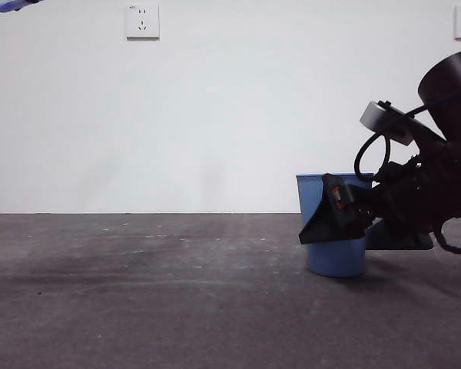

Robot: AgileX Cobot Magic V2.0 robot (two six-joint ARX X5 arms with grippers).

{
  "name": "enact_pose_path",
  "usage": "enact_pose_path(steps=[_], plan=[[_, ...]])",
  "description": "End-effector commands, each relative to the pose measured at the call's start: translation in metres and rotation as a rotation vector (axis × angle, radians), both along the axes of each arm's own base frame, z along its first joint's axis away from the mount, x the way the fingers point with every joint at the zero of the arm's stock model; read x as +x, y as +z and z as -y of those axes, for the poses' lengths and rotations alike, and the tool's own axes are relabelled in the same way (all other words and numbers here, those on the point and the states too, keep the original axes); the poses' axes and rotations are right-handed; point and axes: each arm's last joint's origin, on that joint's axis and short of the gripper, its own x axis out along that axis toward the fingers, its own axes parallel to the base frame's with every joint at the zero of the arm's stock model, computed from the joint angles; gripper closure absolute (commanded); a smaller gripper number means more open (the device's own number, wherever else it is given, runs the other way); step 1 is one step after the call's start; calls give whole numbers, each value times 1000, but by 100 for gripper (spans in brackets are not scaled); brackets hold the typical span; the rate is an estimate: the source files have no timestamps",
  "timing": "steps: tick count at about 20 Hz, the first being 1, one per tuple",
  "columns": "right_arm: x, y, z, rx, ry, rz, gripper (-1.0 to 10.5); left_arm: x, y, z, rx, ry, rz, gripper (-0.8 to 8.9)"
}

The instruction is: Pick up the cup brush,pick up the cup,insert the brush into the cup,clean the cup,put the cup brush back,put the cup back to the fixed position on the table

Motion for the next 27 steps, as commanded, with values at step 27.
enact_pose_path(steps=[27], plan=[[-75, 161, 16, -560, 9, -42, 964, -12, -15, -6, 351, -315, -30, 822]])
